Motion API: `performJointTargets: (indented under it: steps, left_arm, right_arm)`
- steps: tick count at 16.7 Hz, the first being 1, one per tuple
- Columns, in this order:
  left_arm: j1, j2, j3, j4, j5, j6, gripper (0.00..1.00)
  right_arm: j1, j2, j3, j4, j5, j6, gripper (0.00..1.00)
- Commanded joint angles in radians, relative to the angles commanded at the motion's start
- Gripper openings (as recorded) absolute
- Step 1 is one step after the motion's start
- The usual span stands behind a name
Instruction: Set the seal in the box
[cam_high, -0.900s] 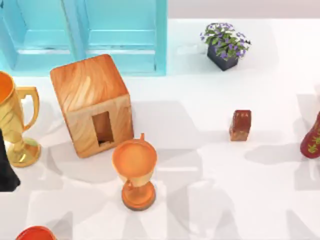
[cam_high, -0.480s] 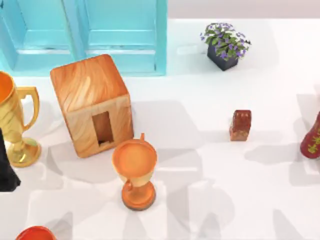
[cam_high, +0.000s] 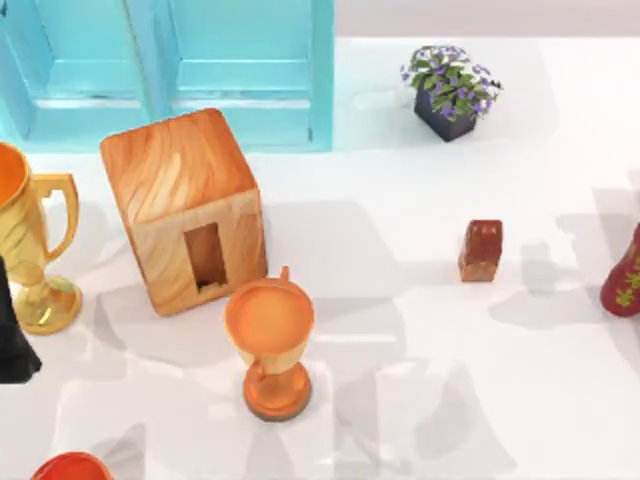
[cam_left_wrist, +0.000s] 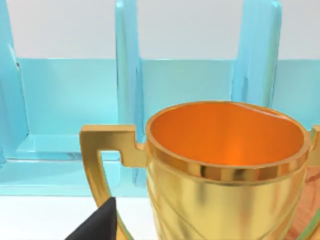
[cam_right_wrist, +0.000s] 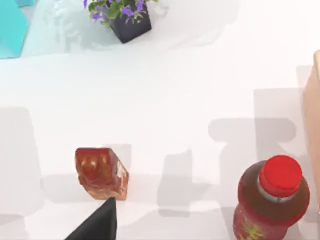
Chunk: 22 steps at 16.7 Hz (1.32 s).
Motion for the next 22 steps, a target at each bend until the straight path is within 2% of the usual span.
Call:
performJointTargets:
  steps: [7,12,16,22]
  left_arm:
    - [0.000,0.000,0.000,0.000,0.000,0.000,1.00]
    - [0.000,0.000,0.000,0.000,0.000,0.000,1.00]
    - [0.000,0.000,0.000,0.000,0.000,0.000,1.00]
    - [0.000,0.000,0.000,0.000,0.000,0.000,1.00]
  right_arm:
    - [0.148,0.778,0.649,-0.463,0.002,0.142,1.00]
    - [0.209,1.135,0.969,-0.675,0.000,0.212,1.00]
    - [0.230,1.244,1.083,-0.740,-0.002,0.236,1.00]
    - [0.226,1.247,1.082,-0.737,-0.002,0.236,1.00]
